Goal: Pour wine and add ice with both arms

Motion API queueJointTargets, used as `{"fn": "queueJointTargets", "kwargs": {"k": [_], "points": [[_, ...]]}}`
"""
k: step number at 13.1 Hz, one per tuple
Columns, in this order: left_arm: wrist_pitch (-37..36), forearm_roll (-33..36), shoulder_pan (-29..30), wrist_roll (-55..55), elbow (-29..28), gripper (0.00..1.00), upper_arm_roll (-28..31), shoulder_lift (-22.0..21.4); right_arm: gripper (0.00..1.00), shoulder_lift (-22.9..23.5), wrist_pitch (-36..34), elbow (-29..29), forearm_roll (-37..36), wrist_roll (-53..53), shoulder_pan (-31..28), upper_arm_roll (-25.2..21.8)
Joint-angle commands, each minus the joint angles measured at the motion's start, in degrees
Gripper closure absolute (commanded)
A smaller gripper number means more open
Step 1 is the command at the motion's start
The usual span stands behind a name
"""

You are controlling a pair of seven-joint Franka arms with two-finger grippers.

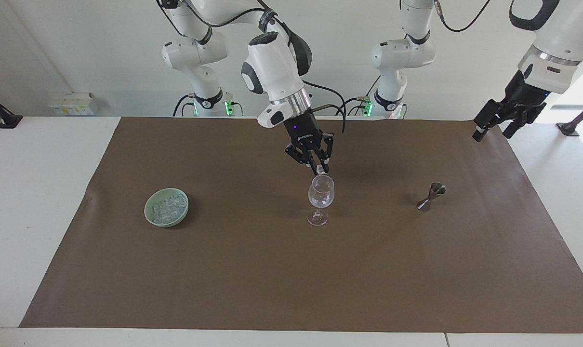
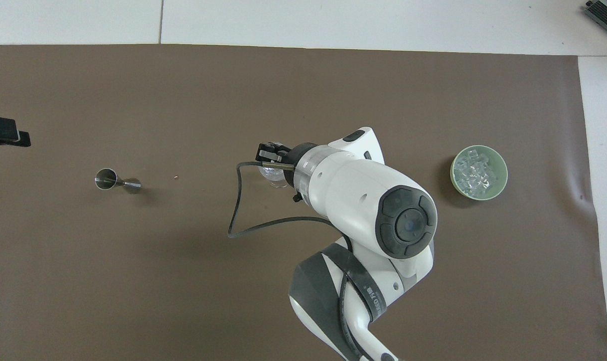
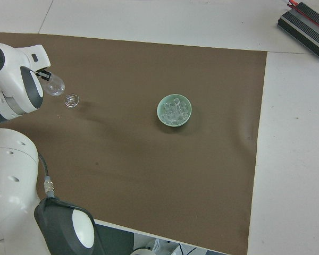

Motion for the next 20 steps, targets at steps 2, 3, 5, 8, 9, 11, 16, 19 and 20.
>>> {"fn": "queueJointTargets", "kwargs": {"k": [2,3,5,8,9,11,16,19,20], "points": [[-7.95,5.26,3.99,4.31,1.60,0.00,-7.70,-1.75,1.00,3.76,1.08,3.17,-0.46,0.72,-0.13,0.33],[-9.09,5.63,4.69,4.31,1.33,0.00,-9.03,-2.54,1.00,3.76,1.08,3.17,-0.46,0.81,-0.13,0.33],[-9.20,5.64,5.40,3.79,0.63,0.00,-9.40,-3.42,1.00,3.85,0.91,2.65,-0.37,0.72,0.05,0.33],[-8.84,5.55,5.23,3.70,-1.04,0.00,-9.49,-4.31,1.00,3.67,0.73,1.07,-0.46,0.63,-0.13,0.24],[-8.66,5.55,5.23,3.70,-1.04,0.00,-9.49,-4.31,0.99,3.59,0.64,0.98,-0.46,0.72,-0.04,0.15],[-6.57,5.03,5.49,3.44,-1.04,0.00,-9.49,-4.22,0.74,3.59,0.64,1.06,-0.55,0.81,-0.13,0.15],[-4.00,1.77,4.01,3.08,-4.21,0.00,-8.70,-5.45,0.43,3.67,0.64,1.15,-0.46,1.16,-0.66,0.15],[-5.93,1.86,2.17,3.17,-4.29,0.00,-7.56,-5.71,0.42,3.67,0.64,1.42,-0.46,1.51,-0.66,0.15],[-6.63,1.86,1.37,3.26,-4.30,0.00,-6.25,-5.80,0.37,3.67,0.64,1.42,-0.46,1.51,-0.66,0.15]]}}
